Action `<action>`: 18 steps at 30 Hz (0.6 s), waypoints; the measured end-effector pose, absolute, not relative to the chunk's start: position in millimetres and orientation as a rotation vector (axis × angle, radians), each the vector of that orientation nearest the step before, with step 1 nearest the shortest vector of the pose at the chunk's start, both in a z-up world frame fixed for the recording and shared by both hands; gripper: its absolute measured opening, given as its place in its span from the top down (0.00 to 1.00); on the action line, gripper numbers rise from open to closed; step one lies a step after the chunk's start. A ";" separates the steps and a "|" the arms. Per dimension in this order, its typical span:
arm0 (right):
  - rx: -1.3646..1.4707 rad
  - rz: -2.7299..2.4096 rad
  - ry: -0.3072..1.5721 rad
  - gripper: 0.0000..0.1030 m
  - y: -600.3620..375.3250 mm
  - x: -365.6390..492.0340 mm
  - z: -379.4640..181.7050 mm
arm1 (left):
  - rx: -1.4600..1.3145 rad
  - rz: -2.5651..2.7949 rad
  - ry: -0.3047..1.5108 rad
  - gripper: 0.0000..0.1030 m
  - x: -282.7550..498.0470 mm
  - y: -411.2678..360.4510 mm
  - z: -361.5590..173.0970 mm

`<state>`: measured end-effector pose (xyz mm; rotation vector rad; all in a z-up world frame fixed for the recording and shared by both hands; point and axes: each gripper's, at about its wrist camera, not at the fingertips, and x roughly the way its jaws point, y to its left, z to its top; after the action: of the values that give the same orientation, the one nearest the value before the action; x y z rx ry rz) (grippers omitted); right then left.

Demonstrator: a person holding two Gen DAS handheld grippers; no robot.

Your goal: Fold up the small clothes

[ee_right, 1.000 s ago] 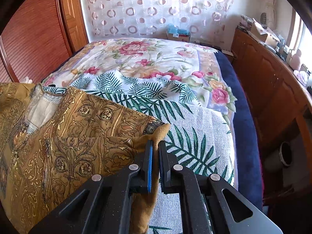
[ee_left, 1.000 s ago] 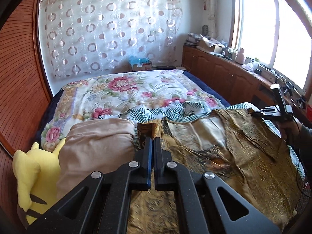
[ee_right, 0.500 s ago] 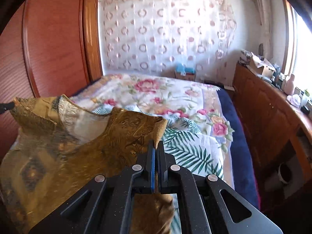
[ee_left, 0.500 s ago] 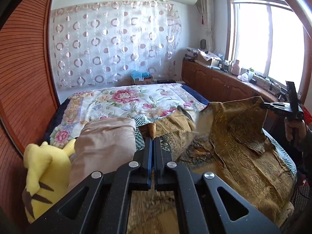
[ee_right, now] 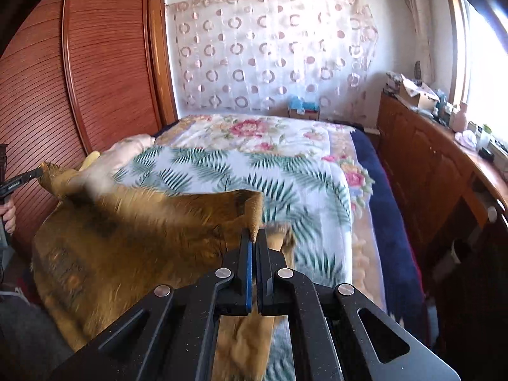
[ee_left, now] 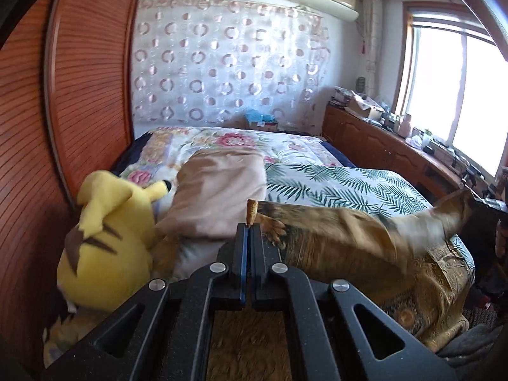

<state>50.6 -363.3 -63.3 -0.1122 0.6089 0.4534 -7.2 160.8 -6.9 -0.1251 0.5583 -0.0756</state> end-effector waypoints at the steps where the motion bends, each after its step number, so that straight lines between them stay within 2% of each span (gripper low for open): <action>1: -0.106 0.458 0.623 0.99 -367.2 42.5 -64.2 | -0.132 -0.075 0.560 0.98 -11.8 163.3 -7.2; 10: -0.176 0.452 0.757 0.99 -359.1 14.5 -63.7 | -0.123 -0.050 0.598 0.98 -40.4 159.8 -14.7; 13: -0.199 0.441 0.787 0.99 -354.8 17.1 -65.3 | -0.098 -0.004 0.622 0.94 -39.8 161.8 -15.3; 15: -0.237 0.447 0.788 0.99 -352.0 17.7 -57.3 | -0.087 0.005 0.621 0.76 -37.0 164.6 -11.0; 16: -0.245 0.452 0.783 0.96 -348.8 23.0 -53.5 | -0.085 0.000 0.618 0.60 -37.0 166.4 -9.3; 17: -0.253 0.454 0.775 0.93 -348.2 24.5 -46.4 | -0.082 -0.007 0.616 0.55 -33.0 166.6 -6.2; 18: -0.262 0.448 0.763 0.85 -346.6 26.9 -39.8 | -0.076 -0.012 0.617 0.52 -30.9 165.3 -4.6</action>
<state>26.9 -346.6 -39.8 -0.2620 0.7629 0.4482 -30.9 165.3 -4.6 -0.0762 0.6174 -0.0116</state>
